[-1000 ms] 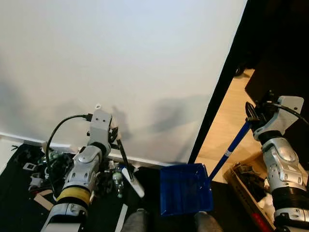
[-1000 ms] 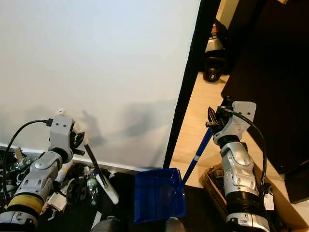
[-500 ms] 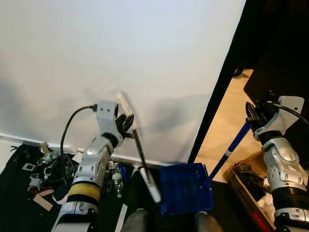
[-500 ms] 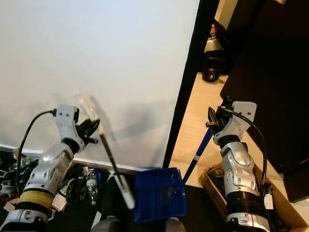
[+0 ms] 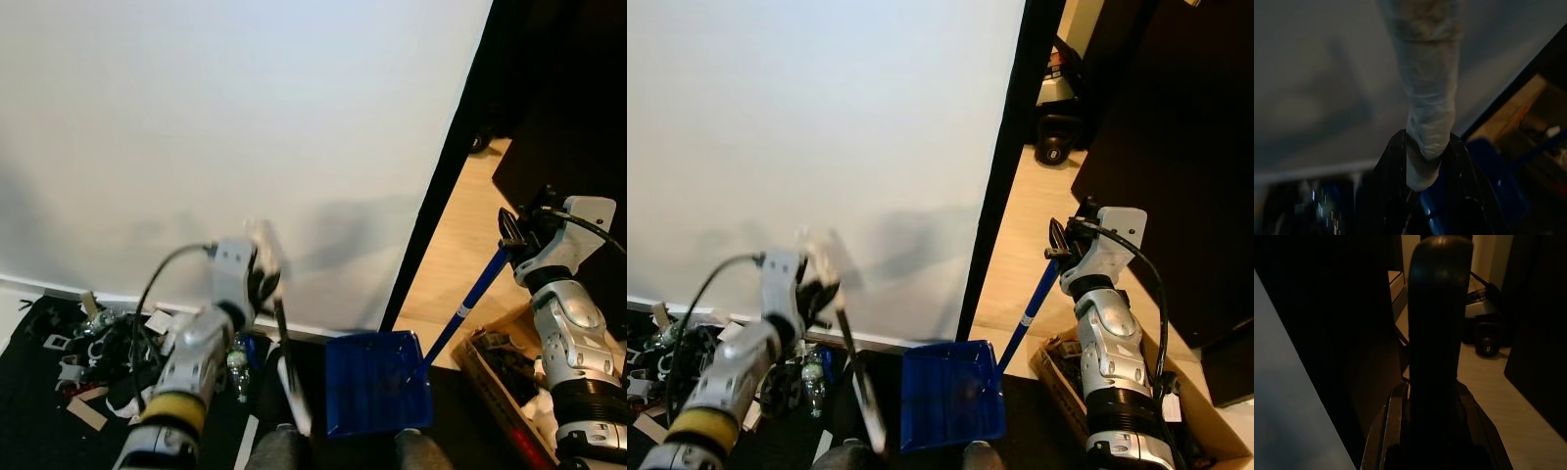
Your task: Sweep floor
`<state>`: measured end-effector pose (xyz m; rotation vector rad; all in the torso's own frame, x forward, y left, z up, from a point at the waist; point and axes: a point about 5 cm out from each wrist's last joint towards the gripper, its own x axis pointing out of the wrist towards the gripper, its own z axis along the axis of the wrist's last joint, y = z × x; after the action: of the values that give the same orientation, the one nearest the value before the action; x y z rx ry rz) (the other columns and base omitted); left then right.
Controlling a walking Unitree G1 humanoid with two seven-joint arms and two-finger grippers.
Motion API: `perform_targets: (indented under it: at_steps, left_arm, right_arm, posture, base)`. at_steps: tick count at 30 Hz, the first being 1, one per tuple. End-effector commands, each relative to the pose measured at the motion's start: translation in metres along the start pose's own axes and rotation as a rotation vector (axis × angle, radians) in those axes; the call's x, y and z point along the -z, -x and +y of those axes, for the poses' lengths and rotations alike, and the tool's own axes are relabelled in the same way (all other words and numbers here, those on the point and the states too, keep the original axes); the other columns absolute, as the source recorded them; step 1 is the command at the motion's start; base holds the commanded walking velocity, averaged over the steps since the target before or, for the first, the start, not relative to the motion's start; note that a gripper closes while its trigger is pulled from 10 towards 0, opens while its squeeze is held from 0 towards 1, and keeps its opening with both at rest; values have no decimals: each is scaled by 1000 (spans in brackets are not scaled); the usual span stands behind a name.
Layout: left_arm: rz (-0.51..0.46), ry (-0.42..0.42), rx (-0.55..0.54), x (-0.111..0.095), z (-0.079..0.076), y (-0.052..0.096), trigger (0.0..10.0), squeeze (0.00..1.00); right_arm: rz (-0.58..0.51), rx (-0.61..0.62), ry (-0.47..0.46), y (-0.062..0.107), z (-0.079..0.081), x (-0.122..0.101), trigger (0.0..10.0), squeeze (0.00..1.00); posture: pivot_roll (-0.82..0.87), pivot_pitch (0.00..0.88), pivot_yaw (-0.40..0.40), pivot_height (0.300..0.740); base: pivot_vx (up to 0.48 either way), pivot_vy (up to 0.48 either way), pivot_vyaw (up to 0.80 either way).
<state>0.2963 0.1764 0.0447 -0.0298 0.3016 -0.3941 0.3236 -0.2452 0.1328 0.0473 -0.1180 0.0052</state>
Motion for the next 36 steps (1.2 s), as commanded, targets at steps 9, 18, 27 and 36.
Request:
perform_targets:
  at_steps: [9,18,27,36]
  left_arm:
    - [-10,-58,-73,13,19,35,10000,0]
    - [-37,-63,-124,13,22,47,10000,1000]
    - [-96,-51,-244,-20,42,12,10000,0]
    - [-43,-26,-275,-20,53,12,0,0]
  right_arm:
    - [-36,13,4,2,-7,-7,10000,0]
    - [-34,-16,3,-6,-2,-9,10000,0]
    - [-37,-33,9,-9,0,-12,10000,0]
    - [-44,14,14,2,-12,-10,10000,0]
  posture:
    - [40,95,10,740]
    - [55,90,-12,740]
    - [38,86,-20,740]
    - [16,92,12,740]
  base:
    - [0,0,0]
    - [0,0,0]
    - [0,0,0]
    - [0,0,0]
